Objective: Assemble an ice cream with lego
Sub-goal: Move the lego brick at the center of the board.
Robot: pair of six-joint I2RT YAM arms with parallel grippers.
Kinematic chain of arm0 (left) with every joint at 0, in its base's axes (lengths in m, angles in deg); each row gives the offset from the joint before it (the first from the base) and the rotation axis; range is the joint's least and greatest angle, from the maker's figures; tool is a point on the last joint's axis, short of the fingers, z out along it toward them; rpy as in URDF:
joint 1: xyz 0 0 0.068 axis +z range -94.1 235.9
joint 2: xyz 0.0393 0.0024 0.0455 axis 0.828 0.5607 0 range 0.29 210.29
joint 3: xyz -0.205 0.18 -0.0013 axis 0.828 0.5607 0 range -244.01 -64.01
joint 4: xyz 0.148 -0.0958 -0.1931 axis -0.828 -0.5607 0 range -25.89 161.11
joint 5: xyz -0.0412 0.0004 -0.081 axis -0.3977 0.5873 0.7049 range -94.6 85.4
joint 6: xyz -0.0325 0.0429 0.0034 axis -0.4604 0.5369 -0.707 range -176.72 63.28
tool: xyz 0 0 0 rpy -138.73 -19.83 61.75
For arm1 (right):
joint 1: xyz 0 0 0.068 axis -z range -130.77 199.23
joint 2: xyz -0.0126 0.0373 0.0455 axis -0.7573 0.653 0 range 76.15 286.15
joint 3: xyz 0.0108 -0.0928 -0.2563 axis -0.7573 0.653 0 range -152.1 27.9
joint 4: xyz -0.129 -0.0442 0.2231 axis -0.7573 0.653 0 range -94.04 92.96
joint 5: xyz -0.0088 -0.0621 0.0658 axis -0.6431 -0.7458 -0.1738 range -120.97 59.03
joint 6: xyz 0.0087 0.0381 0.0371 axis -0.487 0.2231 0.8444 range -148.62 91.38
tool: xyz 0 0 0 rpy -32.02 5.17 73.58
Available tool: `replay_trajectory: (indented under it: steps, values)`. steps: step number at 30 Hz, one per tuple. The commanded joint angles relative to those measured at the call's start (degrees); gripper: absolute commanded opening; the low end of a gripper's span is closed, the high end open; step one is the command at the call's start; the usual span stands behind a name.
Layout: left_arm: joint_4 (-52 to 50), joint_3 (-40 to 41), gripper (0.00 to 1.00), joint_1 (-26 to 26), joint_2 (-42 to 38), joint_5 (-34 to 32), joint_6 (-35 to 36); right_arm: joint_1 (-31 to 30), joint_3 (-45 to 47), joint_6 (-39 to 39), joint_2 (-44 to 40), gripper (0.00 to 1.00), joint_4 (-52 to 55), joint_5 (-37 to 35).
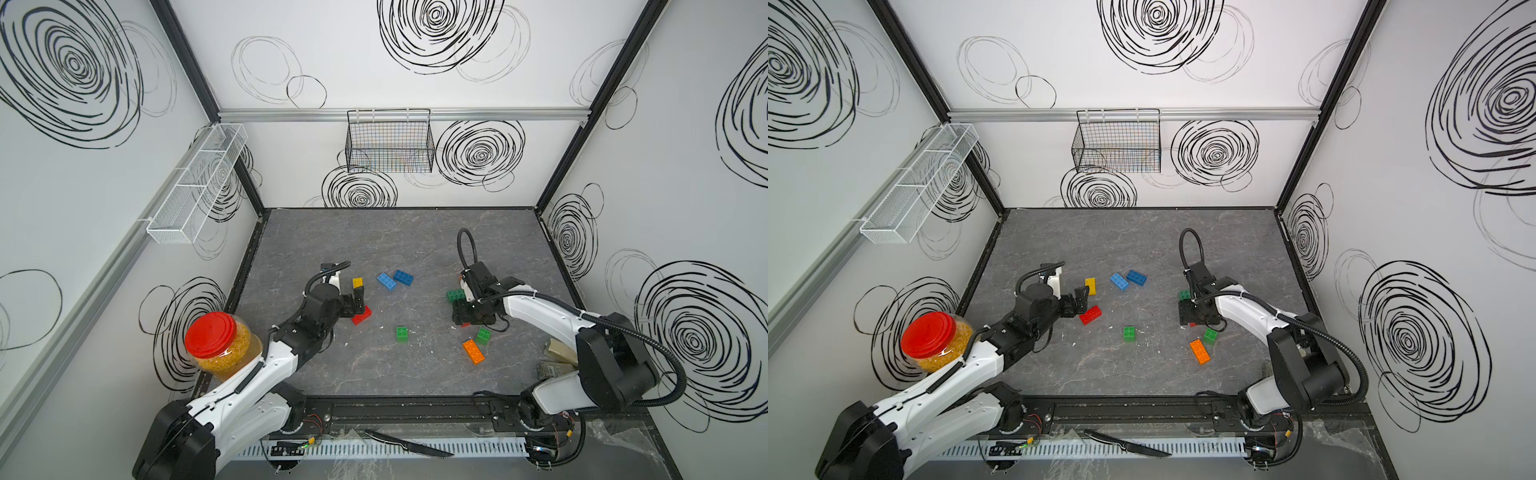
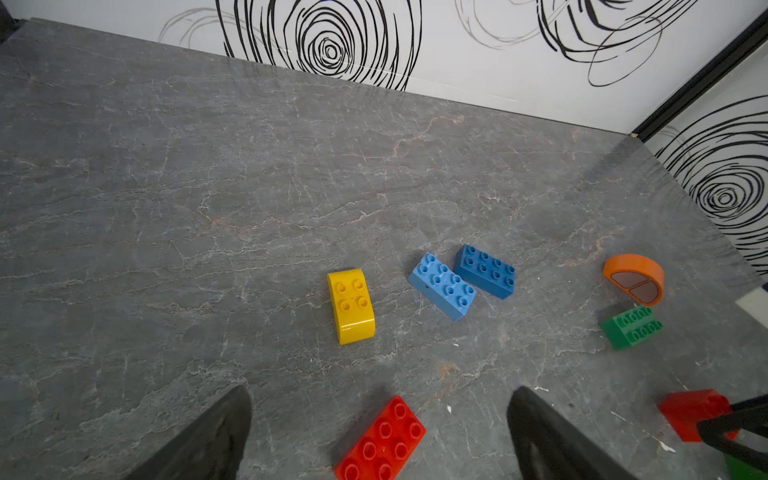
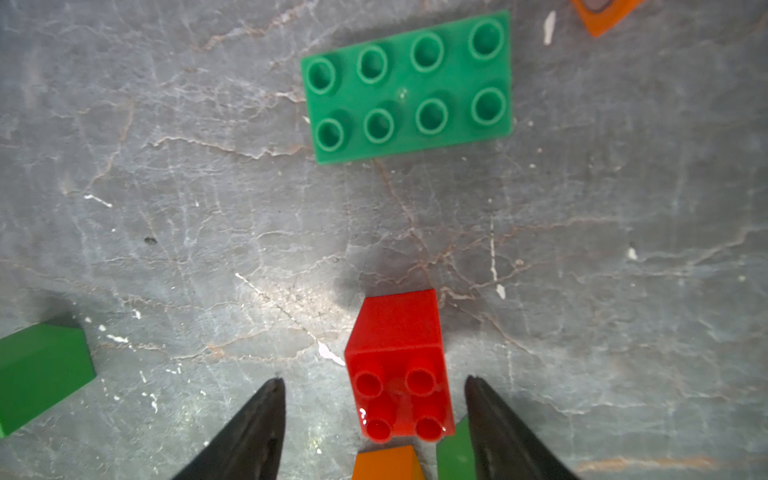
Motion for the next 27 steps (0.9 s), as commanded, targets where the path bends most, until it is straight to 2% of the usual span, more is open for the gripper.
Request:
replay_trajectory:
  steps: [1,8,16,27]
  values:
    - [0.1,0.5,0.99,-0.2,-1.1,-0.4,-1.6,-0.3,-1.7,0.3,1.7,0.66,2.1,-2.8]
    - [-0.7,0.2,0.99,0.4,-1.3,-1.1,-1.3,-0.3,-3.0,-1.1,4.3,0.52,1.4,-3.4]
    - [-1.4,0.2,0.99,1.0,-1.7,-1.6,-1.8,-2.8,-3.4,0.4,5.0,0.29,1.9,-3.2]
    - [-1.6,0.4,0.99,1.4,-2.3,-1.5,-2.2,-12.2,-11.2,10.8,13.2,0.21,1.9,-3.1]
